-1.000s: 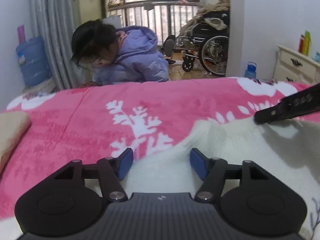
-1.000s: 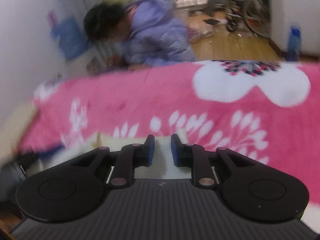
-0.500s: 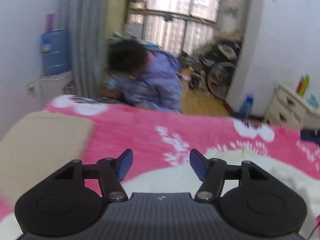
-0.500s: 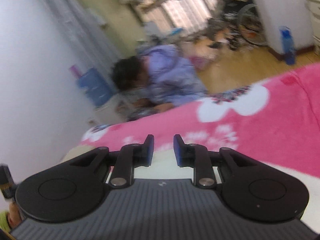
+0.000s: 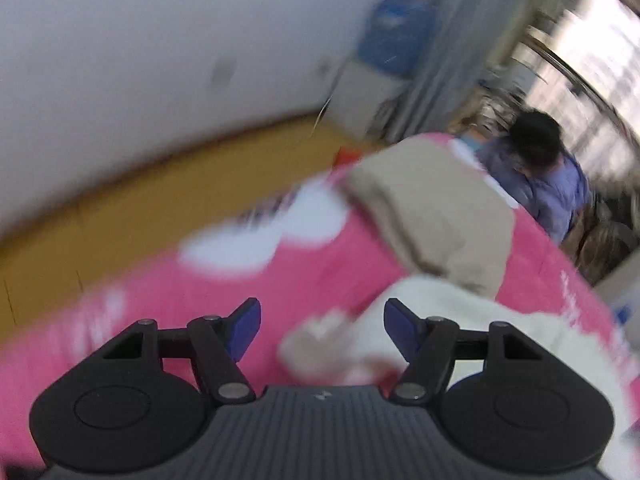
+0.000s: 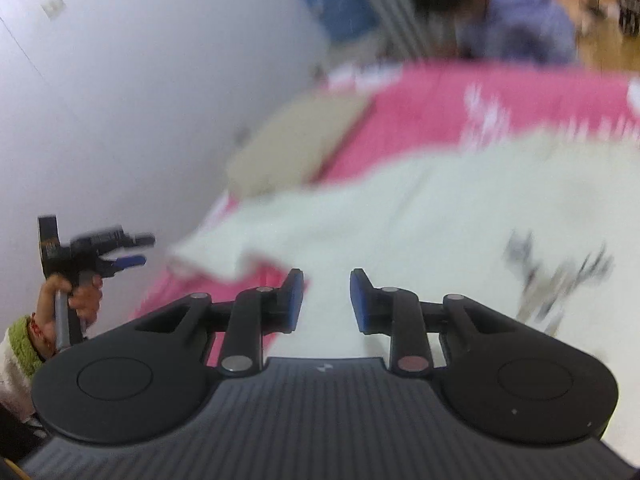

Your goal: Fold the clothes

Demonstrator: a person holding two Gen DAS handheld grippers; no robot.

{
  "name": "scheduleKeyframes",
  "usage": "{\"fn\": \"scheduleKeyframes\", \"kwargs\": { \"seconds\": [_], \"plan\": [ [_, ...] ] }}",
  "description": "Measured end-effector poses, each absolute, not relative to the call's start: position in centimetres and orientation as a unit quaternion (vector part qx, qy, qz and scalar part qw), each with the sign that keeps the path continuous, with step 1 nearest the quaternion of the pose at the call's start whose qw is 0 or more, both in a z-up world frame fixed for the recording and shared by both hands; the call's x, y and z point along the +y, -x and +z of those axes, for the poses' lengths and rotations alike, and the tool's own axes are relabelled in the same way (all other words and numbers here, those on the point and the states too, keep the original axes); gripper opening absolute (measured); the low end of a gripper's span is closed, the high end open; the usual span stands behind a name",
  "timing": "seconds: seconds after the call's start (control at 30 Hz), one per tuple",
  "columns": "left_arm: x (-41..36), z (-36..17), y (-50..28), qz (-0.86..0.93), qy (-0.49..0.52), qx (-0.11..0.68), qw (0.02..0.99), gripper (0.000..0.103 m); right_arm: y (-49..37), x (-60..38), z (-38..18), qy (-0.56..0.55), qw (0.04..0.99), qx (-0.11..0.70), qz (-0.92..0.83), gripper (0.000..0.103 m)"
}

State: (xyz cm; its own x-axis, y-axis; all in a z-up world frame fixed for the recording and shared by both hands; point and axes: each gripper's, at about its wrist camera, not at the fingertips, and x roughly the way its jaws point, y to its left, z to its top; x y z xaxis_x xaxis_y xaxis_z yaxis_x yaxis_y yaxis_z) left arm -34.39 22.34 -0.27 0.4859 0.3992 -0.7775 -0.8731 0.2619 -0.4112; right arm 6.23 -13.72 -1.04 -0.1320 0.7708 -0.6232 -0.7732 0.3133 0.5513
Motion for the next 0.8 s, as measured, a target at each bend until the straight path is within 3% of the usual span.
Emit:
{"fn": "scheduleKeyframes", "kwargs": {
  "seconds": [0.17, 0.37, 0.47, 0.53, 0.6, 0.7, 0.8],
  "plan": [
    [23.3, -5.7, 36.6, 0.34, 0.63, 0.197, 0.67, 0.07, -4.2, -13.4, -4.1, 0.023, 0.63, 0.546, 0.551, 0.025],
    [23.9, -10.1, 33.9, 0.321, 0.69, 0.15, 0.631, 0.072, -4.2, -14.1, -4.7, 0.007, 0.638, 0.567, 0.521, 0.025],
    [25.4, -11.2, 32.7, 0.342, 0.694, 0.133, 0.619, 0.065, -3.8, -14.3, -4.9, 0.009, 0.638, 0.568, 0.519, 0.025],
    [25.8, -10.3, 32.2, 0.369, 0.669, 0.128, 0.632, 0.04, -3.7, -14.6, -5.0, 0.015, 0.638, 0.567, 0.521, 0.025],
    [26.1, -8.3, 31.2, 0.388, 0.615, 0.137, 0.673, 0.027, -3.5, -15.0, -5.0, 0.02, 0.636, 0.566, 0.523, 0.025],
    [24.6, -3.4, 29.9, 0.396, 0.508, 0.116, 0.756, 0.023, -3.7, -15.7, -5.4, 0.018, 0.635, 0.571, 0.521, 0.025],
    [20.1, 3.1, 28.6, 0.383, 0.307, 0.09, 0.867, 0.023, -4.1, -16.1, -5.9, 0.013, 0.632, 0.576, 0.518, 0.025]
  ]
}}
